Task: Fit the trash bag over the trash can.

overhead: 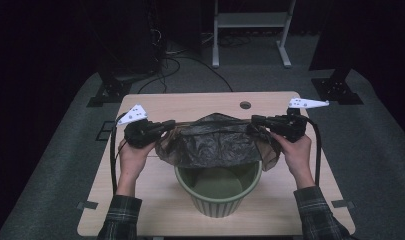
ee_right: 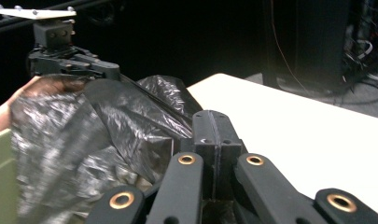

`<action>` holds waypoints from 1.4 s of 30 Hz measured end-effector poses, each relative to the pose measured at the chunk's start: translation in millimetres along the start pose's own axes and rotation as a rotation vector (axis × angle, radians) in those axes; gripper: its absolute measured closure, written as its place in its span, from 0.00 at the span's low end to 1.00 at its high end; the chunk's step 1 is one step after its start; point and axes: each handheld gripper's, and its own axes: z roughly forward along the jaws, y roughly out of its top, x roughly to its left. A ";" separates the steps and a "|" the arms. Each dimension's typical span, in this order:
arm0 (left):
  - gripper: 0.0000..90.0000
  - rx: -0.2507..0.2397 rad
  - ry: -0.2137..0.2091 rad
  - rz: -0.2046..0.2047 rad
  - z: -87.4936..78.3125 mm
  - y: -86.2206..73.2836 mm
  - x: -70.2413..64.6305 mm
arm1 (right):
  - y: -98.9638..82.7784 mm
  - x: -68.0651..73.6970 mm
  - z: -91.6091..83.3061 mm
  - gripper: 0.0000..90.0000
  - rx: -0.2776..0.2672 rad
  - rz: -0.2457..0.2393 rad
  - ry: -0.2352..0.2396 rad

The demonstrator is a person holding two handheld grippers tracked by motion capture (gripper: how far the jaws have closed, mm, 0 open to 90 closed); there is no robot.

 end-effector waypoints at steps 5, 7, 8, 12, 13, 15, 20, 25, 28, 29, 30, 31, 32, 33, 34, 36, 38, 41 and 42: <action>1.00 0.059 -0.020 -0.013 6.0 -14.5 1.0 | -12.2 -5.5 5.9 1.00 0.043 0.009 -0.021; 1.00 0.071 -0.030 -0.010 5.3 -18.6 -1.6 | -17.6 -6.5 6.4 1.00 0.055 0.011 -0.024; 1.00 0.083 -0.035 -0.009 5.1 -20.1 -3.0 | -20.1 -6.8 6.3 1.00 0.061 0.014 -0.024; 1.00 0.093 -0.044 0.007 0.6 -24.6 -10.9 | -27.5 -4.1 4.4 1.00 0.077 0.012 -0.019; 1.00 0.099 -0.048 0.009 -0.1 -25.8 -12.7 | -28.7 -2.9 3.6 1.00 0.077 0.007 -0.018; 1.00 0.103 -0.049 0.013 -0.9 -29.1 -16.0 | -31.2 -1.0 2.6 1.00 0.085 0.005 -0.014; 1.00 0.068 -0.056 0.014 -3.9 -29.1 -18.1 | -32.6 0.5 -1.9 0.88 0.066 0.006 -0.016; 1.00 0.062 -0.064 0.021 -4.4 -24.2 -18.7 | -23.7 0.5 -17.9 0.80 -0.009 0.022 -0.007; 1.00 0.062 -0.064 0.021 -4.3 -23.5 -19.4 | -16.8 6.5 -28.5 0.76 -0.042 0.016 0.020; 1.00 0.063 -0.064 0.021 -3.8 -23.8 -19.3 | -14.9 10.1 -31.0 0.75 -0.050 0.005 0.030; 1.00 0.066 -0.064 0.021 -3.5 -24.2 -19.3 | -13.1 14.2 -33.2 0.73 -0.050 -0.008 0.041; 1.00 0.068 -0.064 0.019 -3.3 -24.3 -19.3 | -11.7 18.7 -34.8 0.69 -0.051 -0.017 0.052; 1.00 0.068 -0.064 0.020 -3.3 -24.4 -19.3 | -10.7 22.9 -36.1 0.69 -0.049 -0.027 0.068; 1.00 0.066 -0.064 0.020 -3.4 -24.2 -19.4 | -10.3 27.0 -36.6 0.69 -0.048 -0.037 0.085; 1.00 0.064 -0.065 0.020 -3.4 -24.1 -19.4 | -10.2 31.1 -36.3 0.67 -0.038 -0.045 0.093; 1.00 0.064 -0.064 0.021 -3.4 -24.0 -19.4 | -11.1 37.5 -33.5 0.65 -0.015 -0.054 0.109; 1.00 0.065 -0.063 0.019 -3.3 -24.1 -19.4 | -12.5 41.2 -28.8 0.64 0.004 -0.055 0.116; 1.00 0.065 -0.066 0.020 -3.4 -24.0 -19.6 | -14.4 43.0 -20.5 0.68 0.040 -0.070 0.112; 1.00 0.066 -0.066 0.020 -3.5 -24.0 -19.6 | -14.7 43.8 -18.6 0.73 0.050 -0.070 0.109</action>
